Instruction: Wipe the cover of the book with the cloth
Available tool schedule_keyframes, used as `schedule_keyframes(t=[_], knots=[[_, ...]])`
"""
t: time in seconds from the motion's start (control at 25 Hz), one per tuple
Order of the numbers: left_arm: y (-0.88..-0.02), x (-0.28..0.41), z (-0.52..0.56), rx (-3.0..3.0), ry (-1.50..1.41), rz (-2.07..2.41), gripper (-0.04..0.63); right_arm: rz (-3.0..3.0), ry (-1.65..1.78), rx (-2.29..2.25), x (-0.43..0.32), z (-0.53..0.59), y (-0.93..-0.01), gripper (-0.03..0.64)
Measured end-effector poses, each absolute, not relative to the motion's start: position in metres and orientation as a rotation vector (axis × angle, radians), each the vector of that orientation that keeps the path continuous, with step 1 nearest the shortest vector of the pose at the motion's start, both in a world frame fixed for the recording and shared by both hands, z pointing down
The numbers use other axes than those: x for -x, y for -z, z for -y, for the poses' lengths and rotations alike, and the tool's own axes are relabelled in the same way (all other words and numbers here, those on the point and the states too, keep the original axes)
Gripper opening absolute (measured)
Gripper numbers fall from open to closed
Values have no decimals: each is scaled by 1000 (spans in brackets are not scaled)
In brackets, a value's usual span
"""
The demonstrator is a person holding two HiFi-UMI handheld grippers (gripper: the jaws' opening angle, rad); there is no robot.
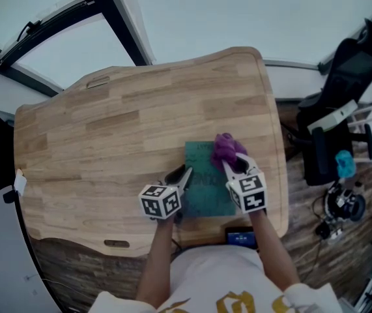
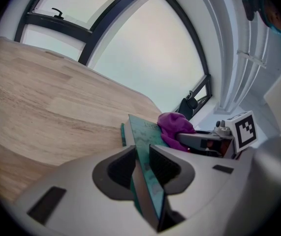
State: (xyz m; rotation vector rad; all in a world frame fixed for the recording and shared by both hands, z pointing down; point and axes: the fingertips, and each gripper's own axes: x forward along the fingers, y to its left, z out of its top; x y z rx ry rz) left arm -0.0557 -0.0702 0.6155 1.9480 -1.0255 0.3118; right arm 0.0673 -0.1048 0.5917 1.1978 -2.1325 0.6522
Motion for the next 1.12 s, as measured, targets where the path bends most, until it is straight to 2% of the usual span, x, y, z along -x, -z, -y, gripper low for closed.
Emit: schedule_keyframes(t=[1.12], knots=[[-616, 57, 70, -1936, -305, 1002, 89, 2136, -636, -979, -23, 112, -593, 64]])
